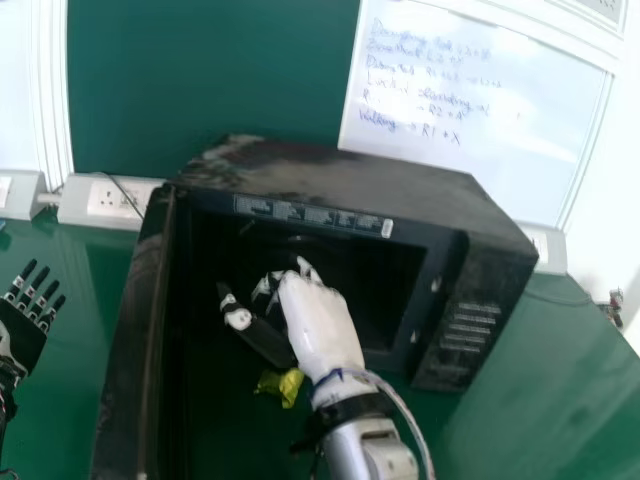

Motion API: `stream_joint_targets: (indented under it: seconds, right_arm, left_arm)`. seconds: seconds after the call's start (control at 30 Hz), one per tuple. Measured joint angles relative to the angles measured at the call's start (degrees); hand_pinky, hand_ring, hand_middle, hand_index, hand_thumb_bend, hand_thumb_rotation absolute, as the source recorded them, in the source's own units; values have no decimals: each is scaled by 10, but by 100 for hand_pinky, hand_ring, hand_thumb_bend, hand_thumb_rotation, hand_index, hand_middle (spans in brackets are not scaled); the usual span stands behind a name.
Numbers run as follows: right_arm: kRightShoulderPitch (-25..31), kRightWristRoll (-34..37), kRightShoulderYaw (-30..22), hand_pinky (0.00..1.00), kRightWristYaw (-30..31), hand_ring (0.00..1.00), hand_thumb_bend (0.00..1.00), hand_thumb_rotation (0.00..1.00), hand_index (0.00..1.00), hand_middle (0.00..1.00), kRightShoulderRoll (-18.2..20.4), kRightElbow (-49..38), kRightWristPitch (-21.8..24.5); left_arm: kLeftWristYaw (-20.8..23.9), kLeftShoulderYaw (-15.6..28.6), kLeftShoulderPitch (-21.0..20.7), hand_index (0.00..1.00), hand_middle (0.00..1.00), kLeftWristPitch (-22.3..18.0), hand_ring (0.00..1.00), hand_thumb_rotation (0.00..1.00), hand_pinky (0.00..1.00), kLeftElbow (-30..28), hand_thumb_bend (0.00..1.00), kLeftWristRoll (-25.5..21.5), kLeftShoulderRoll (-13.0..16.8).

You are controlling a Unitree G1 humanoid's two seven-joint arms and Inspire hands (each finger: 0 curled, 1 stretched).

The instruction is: Put biscuit inside oven

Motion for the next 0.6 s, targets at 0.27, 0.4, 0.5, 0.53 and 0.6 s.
stream_joint_targets:
  seconds: [0.27, 0.4, 0.5, 0.53, 0.6]
  right_arm:
    - [56, -23, 4, 10, 110, 18, 72, 50, 45, 28, -19, -66, 12]
    - [106, -35, 10, 11, 133, 19, 67, 54, 47, 29, -36, -88, 1]
    - [128, -43, 9, 15, 150, 24, 63, 60, 50, 34, -46, -102, -11]
    - [133, -47, 9, 16, 156, 26, 61, 60, 50, 36, -50, -108, -19]
    - [144, -53, 8, 17, 158, 26, 60, 60, 50, 37, -58, -114, -28]
  left_arm:
    - [1, -2, -7, 100, 100, 0, 100, 18, 100, 9, 61, 0, 0]
    - [1, -3, -10, 100, 100, 0, 100, 18, 100, 12, 64, 0, 0]
    - [1, -4, -14, 100, 100, 0, 100, 18, 100, 12, 63, 1, 0]
    - [1, -4, -15, 100, 100, 0, 100, 18, 100, 13, 62, 1, 0]
    - [1, -4, -15, 100, 100, 0, 100, 18, 100, 13, 61, 3, 0]
